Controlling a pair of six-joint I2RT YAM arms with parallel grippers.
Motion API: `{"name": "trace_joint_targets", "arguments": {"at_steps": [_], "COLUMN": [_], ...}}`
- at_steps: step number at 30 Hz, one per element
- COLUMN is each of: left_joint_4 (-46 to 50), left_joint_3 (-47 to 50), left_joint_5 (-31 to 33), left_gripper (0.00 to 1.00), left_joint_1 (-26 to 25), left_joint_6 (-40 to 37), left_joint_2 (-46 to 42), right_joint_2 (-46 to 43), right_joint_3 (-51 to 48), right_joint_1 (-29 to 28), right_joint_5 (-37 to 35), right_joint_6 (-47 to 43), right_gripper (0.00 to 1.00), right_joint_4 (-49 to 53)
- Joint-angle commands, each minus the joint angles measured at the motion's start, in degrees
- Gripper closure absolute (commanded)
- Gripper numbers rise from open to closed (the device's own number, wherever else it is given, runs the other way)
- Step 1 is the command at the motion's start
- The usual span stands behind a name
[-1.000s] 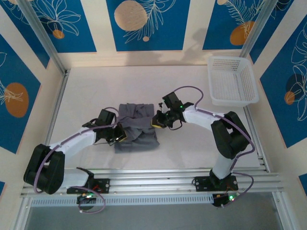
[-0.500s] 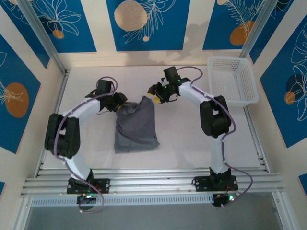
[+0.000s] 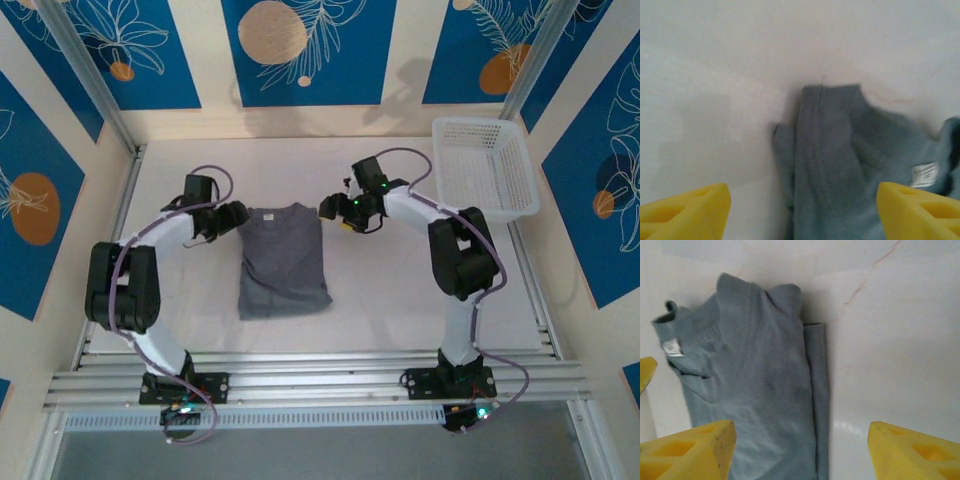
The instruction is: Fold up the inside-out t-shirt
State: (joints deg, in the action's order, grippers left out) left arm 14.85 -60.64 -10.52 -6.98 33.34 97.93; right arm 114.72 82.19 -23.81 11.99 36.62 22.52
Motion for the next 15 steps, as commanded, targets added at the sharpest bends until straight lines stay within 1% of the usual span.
{"name": "trace_joint_targets", "arguments": {"at_steps": [1, 4, 7, 9, 13, 15], "left_joint_4": [-0.33, -3.38, -6.41, -8.21, -8.53, -9.59], "left_joint_3": [0.72, -0.02, -1.4, -1.81, -2.9, -3.14], "left_joint_5": [-2.71, -4.34, -7.98, -8.53, -7.88, -9.64], "left_gripper": [0.23, 0.24, 0.28, 0.31, 0.37, 0.42], "left_joint_1": [-1.03, -1.1, -1.19, -1.19, -1.58, -2.29], "left_joint_6": [-4.66, -3.4, -1.98, -0.14, 1.4, 1.49], "left_joint_2": [1.99, 3.58, 6.39, 8.36, 11.89, 12.94], "right_joint_2": [4.38, 8.6, 11.74, 12.95, 14.36, 15.38], "right_joint_3": [3.81, 7.9, 10.83, 11.56, 12.15, 12.87], "right_joint_1": [-0.96, -1.39, -2.0, -2.36, -2.73, -3.19], "right_joint_5": [-1.04, -0.33, 0.27, 0.25, 1.33, 2.25], "right_joint_6": [-4.97, -4.98, -4.94, -4.56, -4.1, -4.11], "right_gripper": [0.3, 0.32, 0.34, 0.36, 0.38, 0.43], "right_joint_4": [-0.84, 0.41, 1.31, 1.18, 1.1, 1.5]}}
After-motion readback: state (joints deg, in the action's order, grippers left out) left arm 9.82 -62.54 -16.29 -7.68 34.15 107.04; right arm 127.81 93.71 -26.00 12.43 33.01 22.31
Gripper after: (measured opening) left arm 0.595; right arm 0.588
